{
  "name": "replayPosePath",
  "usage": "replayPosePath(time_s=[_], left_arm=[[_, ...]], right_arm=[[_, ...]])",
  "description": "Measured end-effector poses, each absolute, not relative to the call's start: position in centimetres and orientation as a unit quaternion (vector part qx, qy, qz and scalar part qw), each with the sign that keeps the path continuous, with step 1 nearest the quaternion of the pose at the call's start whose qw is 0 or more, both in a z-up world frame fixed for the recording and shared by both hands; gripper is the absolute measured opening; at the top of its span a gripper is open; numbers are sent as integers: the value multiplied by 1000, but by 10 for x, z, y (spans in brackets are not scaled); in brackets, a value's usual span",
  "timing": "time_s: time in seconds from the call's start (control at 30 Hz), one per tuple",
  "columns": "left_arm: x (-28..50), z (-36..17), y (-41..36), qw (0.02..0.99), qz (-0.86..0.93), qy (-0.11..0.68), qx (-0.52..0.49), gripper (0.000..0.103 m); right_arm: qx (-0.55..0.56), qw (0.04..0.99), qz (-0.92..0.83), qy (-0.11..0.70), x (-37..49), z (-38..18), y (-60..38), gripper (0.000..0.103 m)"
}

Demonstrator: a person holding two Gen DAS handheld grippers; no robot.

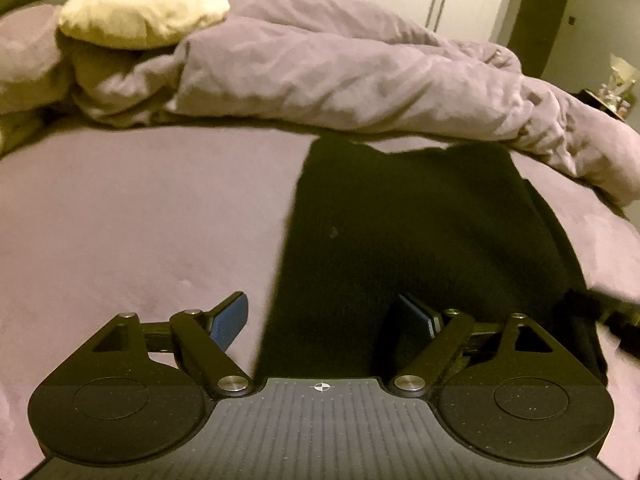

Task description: Fold small clothes

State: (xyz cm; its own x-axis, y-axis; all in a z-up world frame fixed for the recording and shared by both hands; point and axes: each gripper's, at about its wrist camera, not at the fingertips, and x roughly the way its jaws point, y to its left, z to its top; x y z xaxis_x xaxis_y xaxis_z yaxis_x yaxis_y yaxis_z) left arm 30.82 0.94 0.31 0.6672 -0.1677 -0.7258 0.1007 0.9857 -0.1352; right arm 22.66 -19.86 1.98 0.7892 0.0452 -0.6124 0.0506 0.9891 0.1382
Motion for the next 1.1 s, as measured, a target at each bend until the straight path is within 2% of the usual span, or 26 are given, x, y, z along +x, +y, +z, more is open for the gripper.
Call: replayPosePath(time_s=[0.27,0.4,0.5,0.63,0.93,1.03,1.1], left_arm=[[332,8,-1,921,-71,379,-52,88],[349,2,-13,919,-95,378,-60,89],[359,-11,-28,915,-117,385,-27,96],[361,-23,-42,919,-119,375,10,102],[368,-34,-38,911,-118,395,-11,103],[364,-29,-26,903,-114,412,-48,103],[358,-20,-15,894,-108,427,-75,103]], right_arm=[[92,956,-15,279,290,27,-172,39],[50,937,-63,339,324,-14,-169,37],[2,939,-74,335,320,-43,-180,38],[25,947,-61,316,315,-56,-202,40],[10,960,-57,273,313,-73,-203,41],[13,963,-54,264,307,-68,-201,42],[17,965,-51,255,299,-62,-199,47]])
